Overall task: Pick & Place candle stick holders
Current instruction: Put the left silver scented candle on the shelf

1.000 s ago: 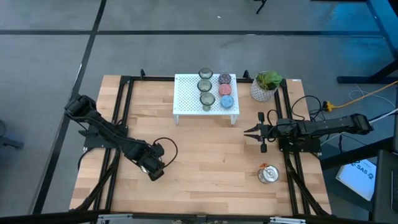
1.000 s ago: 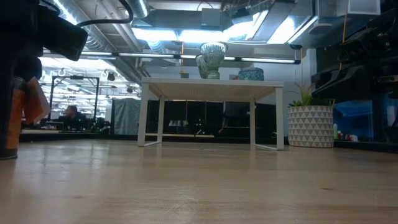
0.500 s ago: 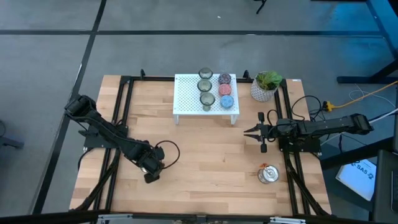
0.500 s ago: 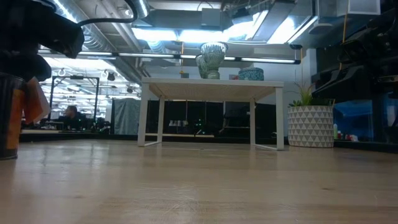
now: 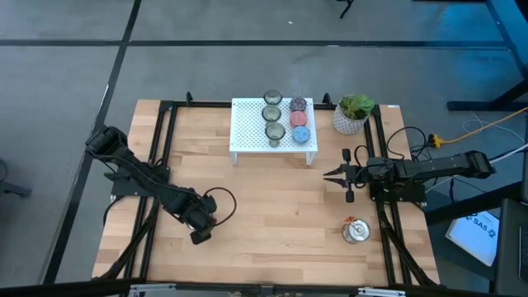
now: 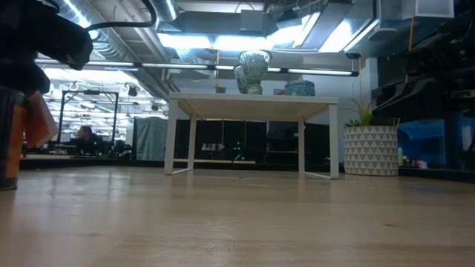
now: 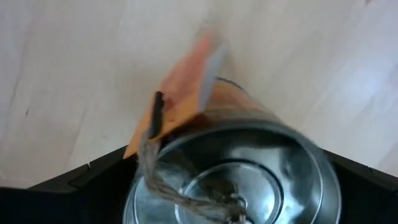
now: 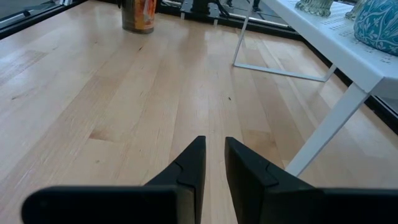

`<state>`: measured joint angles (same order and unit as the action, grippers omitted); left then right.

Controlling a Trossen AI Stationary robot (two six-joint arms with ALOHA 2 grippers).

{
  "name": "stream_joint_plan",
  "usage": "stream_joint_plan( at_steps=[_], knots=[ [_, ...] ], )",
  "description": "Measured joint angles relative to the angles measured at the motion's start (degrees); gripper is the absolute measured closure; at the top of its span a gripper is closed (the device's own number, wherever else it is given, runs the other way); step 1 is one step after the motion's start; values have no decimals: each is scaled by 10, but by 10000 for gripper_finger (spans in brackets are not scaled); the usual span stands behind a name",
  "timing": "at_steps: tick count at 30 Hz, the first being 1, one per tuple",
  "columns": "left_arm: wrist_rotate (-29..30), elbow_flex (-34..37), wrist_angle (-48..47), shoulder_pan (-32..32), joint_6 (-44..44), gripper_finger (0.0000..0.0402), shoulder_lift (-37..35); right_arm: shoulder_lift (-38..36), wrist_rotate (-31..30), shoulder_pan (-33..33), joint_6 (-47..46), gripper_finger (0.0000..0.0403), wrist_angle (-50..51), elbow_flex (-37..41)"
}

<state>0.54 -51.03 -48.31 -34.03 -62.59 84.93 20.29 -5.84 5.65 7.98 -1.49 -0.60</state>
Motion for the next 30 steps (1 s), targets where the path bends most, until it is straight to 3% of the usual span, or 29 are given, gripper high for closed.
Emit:
stream_joint_plan(
  at_steps=[7, 11, 16, 23, 30],
  knots=[
    [-2, 0, -1, -4, 62, 2, 0, 0, 0, 0, 0, 340, 0, 0],
    [-2, 0, -3, -3, 62, 6, 0, 0, 0, 0, 0, 340, 0, 0],
    [-14, -1, -13, -2, 34, 46, 0, 0, 0, 0, 0, 340, 0, 0],
    [-17, -2, -14, -2, 30, 46, 0, 0, 0, 0, 0, 340, 0, 0],
    [-27, -66, -98, -2, 33, 46, 1, 0, 0, 0, 0, 340, 0, 0]
  ],
)
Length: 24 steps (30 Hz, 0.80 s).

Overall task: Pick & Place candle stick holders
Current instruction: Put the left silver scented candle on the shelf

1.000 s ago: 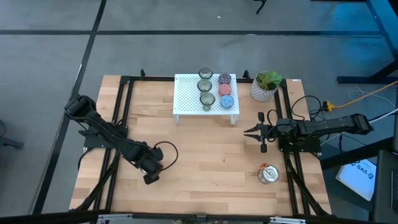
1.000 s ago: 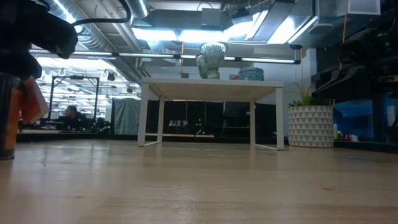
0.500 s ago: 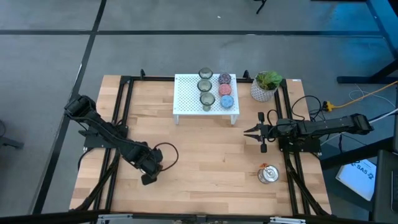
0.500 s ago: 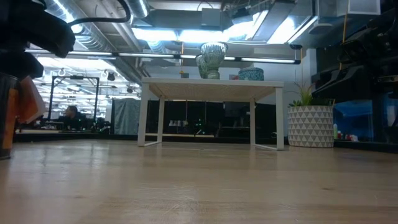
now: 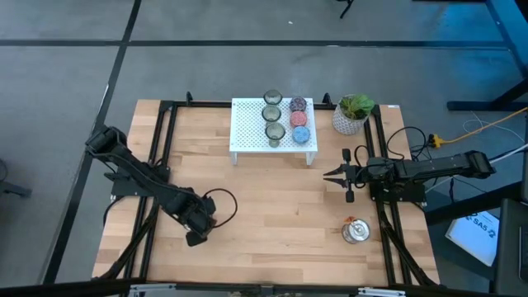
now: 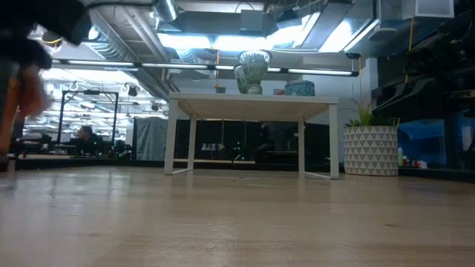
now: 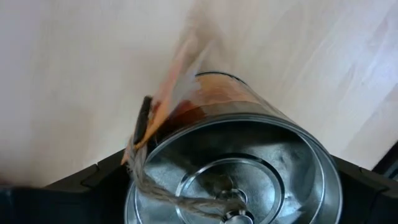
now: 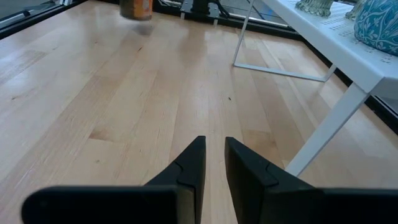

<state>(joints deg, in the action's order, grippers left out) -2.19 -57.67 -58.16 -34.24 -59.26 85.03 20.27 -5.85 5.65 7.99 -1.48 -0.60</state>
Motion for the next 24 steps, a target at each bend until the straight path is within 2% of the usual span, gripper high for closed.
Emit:
stream_joint_plan(
  at_steps=[6, 16, 24],
  knots=[
    [10, -84, -89, 17, 11, 46, 0, 0, 0, 0, 0, 339, 0, 0],
    [11, -228, -241, 100, 67, 46, -1, 0, 0, 0, 0, 339, 0, 0],
    [23, -351, -305, 167, 104, 46, -1, 0, 0, 0, 0, 339, 0, 0]
  ],
)
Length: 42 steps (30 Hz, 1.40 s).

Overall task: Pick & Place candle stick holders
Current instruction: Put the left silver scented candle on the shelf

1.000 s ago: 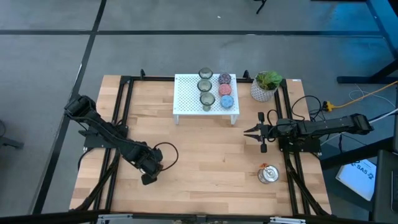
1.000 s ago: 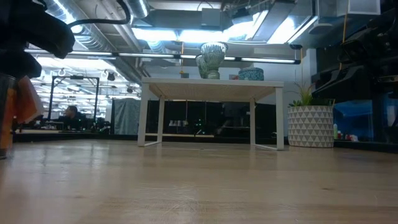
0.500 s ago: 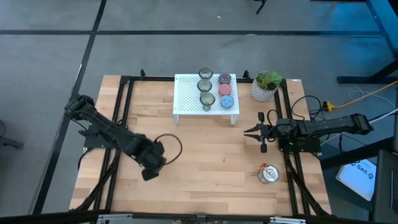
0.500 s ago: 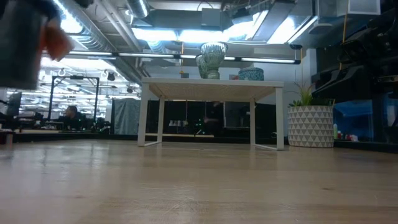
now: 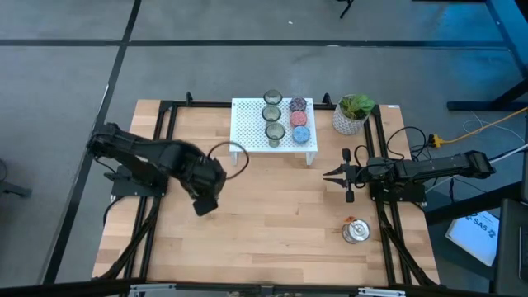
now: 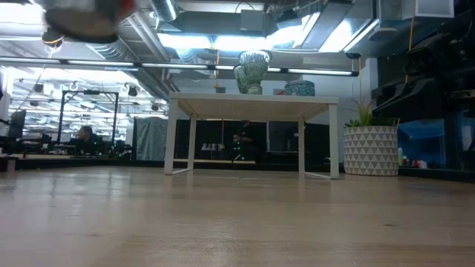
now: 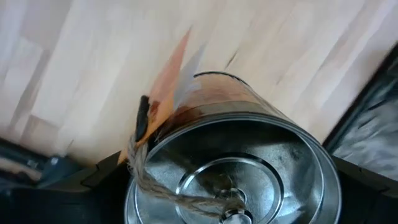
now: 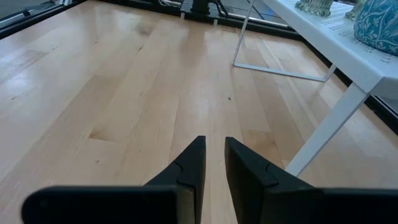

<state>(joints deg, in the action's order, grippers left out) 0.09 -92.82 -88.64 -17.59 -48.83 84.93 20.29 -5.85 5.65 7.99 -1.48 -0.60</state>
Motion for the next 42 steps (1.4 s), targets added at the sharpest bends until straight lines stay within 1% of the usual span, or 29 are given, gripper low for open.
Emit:
stream_joint_plan(
  at_steps=[5, 10, 16, 23, 28, 32, 34, 36, 42],
  knots=[
    [0, -53, -18, 40, 18, 46, 0, 0, 0, 0, 0, 339, 0, 0],
    [4, -86, -14, 87, 65, 46, 0, 0, 0, 0, 0, 339, 0, 0],
    [6, -87, -11, 167, 130, 46, 0, 0, 0, 0, 0, 339, 0, 0],
    [-1, -87, 49, 261, 227, 46, 6, 0, 0, 0, 0, 339, 0, 0],
    [-17, -88, 77, 335, 270, 46, 31, 0, 0, 0, 0, 339, 0, 0],
    [-28, -88, 112, 378, 317, 46, 69, 0, 0, 0, 0, 339, 0, 0],
    [-37, -108, 114, 396, 340, 46, 98, 0, 0, 0, 0, 339, 0, 0],
    [-40, -143, 101, 406, 356, 46, 129, 0, 0, 0, 0, 339, 0, 0],
    [-41, -292, 51, 437, 384, 46, 230, 0, 0, 0, 0, 339, 0, 0]
  ],
)
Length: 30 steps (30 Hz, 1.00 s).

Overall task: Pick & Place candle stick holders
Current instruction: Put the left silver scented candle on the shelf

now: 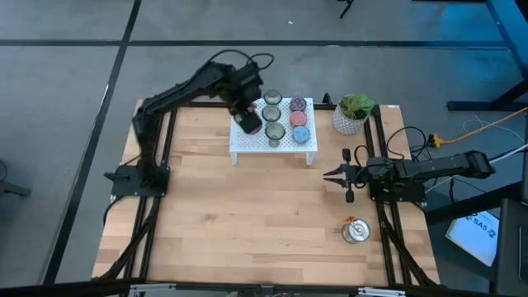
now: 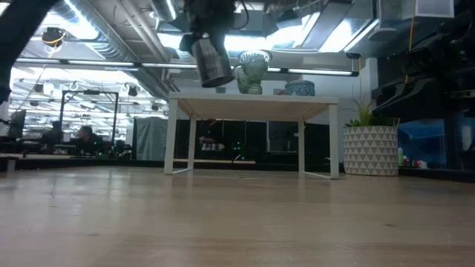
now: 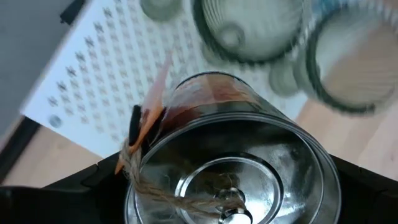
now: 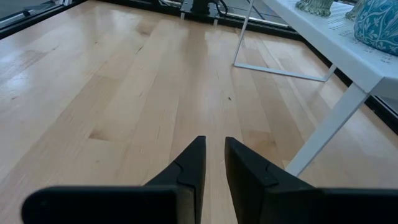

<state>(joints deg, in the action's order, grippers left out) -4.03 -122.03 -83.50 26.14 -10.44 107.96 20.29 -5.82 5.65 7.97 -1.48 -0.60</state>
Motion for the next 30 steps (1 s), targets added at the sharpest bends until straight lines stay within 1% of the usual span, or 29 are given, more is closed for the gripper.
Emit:
stream_joint_plan(
  at_steps=[5, 6, 9, 12, 16, 20, 24, 30],
  knots=[
    [0, -130, -58, 31, 3, 46, 74, 0, 0, 0, 0, 339, 0, 0],
    [0, -131, -59, 37, 2, 46, 79, 0, 0, 0, 0, 339, 0, 0],
    [-13, -106, -72, 59, -2, 46, 76, 0, 0, 0, 0, 340, 0, 0],
    [-9, -103, -63, 64, 3, 46, 74, 0, 0, 0, 0, 340, 0, 0],
    [-11, -103, -66, 66, 33, 46, 72, 0, 0, 0, 0, 340, 0, 0],
    [5, -103, -65, 74, 46, 46, 71, 0, 0, 0, 0, 340, 0, 0],
    [34, -103, -65, 78, 47, 46, 71, 0, 0, 0, 0, 340, 0, 0],
    [35, -103, -65, 72, 32, 46, 77, 0, 0, 0, 0, 340, 0, 0]
  ],
)
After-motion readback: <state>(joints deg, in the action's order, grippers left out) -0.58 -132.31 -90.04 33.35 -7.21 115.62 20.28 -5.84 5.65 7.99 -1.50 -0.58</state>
